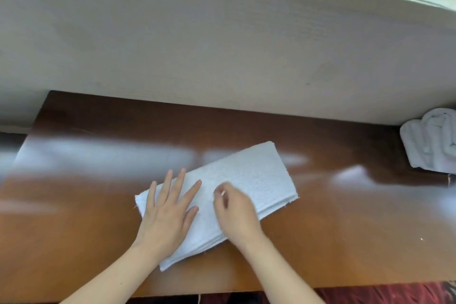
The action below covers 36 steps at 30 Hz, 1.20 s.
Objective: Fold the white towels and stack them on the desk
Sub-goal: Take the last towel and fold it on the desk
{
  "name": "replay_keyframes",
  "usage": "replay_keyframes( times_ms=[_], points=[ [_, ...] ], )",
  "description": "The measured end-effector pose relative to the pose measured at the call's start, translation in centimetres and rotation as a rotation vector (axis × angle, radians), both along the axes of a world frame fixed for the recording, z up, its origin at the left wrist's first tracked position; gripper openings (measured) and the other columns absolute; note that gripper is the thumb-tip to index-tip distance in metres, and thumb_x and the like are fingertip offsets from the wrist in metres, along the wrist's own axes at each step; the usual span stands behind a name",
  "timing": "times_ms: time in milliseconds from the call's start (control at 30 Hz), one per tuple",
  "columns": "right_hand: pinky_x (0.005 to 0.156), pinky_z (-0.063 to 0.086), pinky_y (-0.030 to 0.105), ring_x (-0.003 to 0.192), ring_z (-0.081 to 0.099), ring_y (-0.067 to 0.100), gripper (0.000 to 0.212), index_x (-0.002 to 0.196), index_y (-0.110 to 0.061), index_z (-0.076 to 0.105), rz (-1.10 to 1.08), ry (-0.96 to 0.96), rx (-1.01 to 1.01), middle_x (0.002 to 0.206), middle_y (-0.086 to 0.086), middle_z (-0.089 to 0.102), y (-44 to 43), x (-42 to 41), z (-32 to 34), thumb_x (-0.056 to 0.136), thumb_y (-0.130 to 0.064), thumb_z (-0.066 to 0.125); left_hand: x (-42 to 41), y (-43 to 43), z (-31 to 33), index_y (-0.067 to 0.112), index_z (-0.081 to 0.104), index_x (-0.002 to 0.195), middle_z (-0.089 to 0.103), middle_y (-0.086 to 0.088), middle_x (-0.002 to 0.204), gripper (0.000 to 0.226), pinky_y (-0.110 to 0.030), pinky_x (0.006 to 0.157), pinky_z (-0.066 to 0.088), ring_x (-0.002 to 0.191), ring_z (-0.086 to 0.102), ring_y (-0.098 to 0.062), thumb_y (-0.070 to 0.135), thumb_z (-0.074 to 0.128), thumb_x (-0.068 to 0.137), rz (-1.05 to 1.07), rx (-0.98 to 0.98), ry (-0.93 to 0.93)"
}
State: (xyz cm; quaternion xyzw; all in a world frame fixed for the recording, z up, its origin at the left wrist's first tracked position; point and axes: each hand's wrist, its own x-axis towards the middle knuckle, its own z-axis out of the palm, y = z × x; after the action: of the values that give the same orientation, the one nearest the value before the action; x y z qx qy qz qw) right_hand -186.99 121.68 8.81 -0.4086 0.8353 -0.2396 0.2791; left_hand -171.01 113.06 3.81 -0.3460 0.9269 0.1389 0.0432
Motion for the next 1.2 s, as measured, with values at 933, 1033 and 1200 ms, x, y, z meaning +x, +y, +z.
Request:
replay_keyframes(
  times_ms=[933,1033,1200],
  points=[
    [0.122,-0.009,0.046,0.152,-0.015,0.016,0.064,0.156,-0.042,-0.002,0.11,0.453,0.31,0.166,-0.008,-0.007,2.9,-8.0,-5.3,0.098,-0.065,0.01,0.6,-5.7,-2.1,0.036,0.016,0.157,0.012,0.002,0.165,0.066,-0.044,0.122,0.007,0.153,0.005,-0.02,0.062,0.016,0.096,0.086,-0.07,-0.066],
    [0.123,-0.004,0.046,0.153,-0.009,0.017,0.065,0.157,-0.036,0.001,-0.096,0.354,0.334,0.166,-0.005,-0.004,4.1,-9.4,-4.8,0.099,-0.061,0.014,2.8,-7.1,-1.9,0.037,0.006,0.157,-0.002,0.005,0.166,0.069,-0.04,0.123,0.008,0.153,-0.003,-0.018,0.066,0.01,0.094,0.226,0.023,-0.045],
    [0.121,0.017,0.044,0.148,0.023,0.022,0.051,0.151,-0.019,0.032,-0.368,0.116,0.116,0.157,0.005,0.032,2.5,-8.9,-3.3,0.101,-0.023,0.045,1.6,-7.1,0.0,0.016,0.034,0.151,0.036,-0.005,0.156,0.069,-0.042,0.115,0.025,0.145,0.03,-0.024,0.041,0.062,0.093,0.561,0.242,0.354]
  ],
)
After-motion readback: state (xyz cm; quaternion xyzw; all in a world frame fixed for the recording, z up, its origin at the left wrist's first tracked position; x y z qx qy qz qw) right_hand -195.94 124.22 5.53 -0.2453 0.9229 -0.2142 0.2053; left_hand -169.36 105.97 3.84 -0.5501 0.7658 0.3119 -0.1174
